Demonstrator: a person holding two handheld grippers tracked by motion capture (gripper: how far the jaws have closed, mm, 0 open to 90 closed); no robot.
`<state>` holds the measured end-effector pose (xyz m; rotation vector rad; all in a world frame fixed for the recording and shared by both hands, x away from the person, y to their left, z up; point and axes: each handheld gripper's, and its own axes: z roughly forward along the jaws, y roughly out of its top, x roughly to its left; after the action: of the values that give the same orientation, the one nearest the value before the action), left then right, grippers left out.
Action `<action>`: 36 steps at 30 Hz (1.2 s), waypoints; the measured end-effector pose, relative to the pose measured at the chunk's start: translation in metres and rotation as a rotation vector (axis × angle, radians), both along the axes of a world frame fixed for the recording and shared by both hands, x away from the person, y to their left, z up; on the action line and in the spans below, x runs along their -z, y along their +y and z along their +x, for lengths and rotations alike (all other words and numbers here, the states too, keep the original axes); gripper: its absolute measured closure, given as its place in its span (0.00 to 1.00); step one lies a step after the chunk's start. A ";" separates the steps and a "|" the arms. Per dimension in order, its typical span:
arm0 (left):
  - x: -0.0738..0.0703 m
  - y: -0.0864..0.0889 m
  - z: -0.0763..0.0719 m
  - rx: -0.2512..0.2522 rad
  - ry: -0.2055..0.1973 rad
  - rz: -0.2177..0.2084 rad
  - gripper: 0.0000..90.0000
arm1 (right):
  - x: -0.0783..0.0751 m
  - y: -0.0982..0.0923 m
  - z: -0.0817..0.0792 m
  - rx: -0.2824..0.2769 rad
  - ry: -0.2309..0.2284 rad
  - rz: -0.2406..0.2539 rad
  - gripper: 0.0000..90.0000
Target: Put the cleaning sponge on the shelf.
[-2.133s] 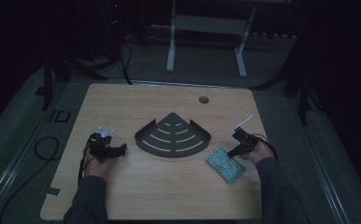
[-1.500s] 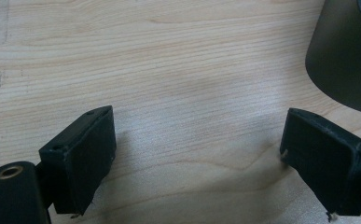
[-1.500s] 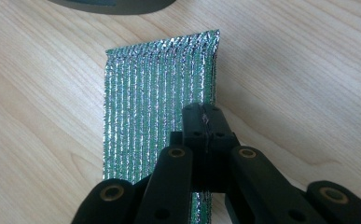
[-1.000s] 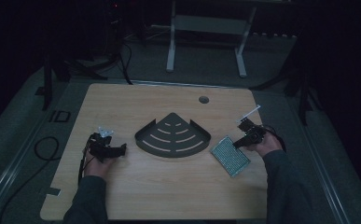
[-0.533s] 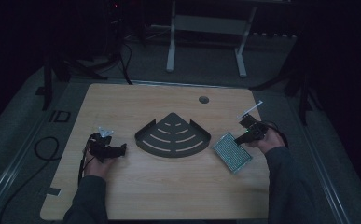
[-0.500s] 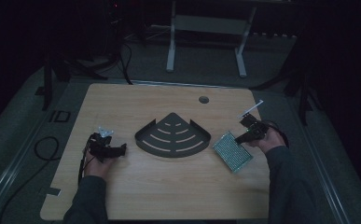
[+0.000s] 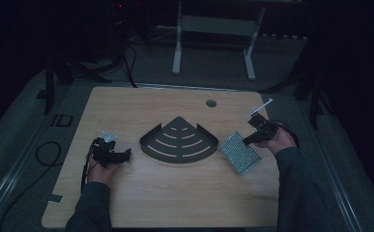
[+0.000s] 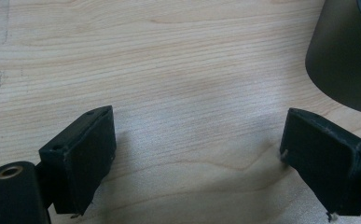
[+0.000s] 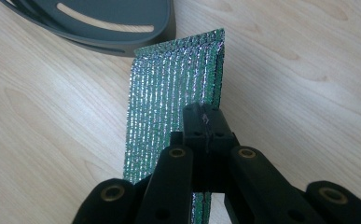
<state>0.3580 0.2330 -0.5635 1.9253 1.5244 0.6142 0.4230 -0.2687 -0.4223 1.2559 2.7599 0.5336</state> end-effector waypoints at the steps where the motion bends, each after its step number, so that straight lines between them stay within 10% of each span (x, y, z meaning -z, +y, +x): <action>1: 0.000 0.000 0.000 0.000 0.000 0.000 0.12 | -0.002 0.001 0.000 0.000 -0.006 -0.001 1.00; 36: 0.000 0.000 0.000 -0.002 -0.002 0.000 0.12 | -0.034 0.043 0.020 -0.035 -0.096 0.064 1.00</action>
<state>0.3583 0.2326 -0.5637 1.9231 1.5247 0.6166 0.4431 -0.2259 -0.3883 1.1643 2.7102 0.6719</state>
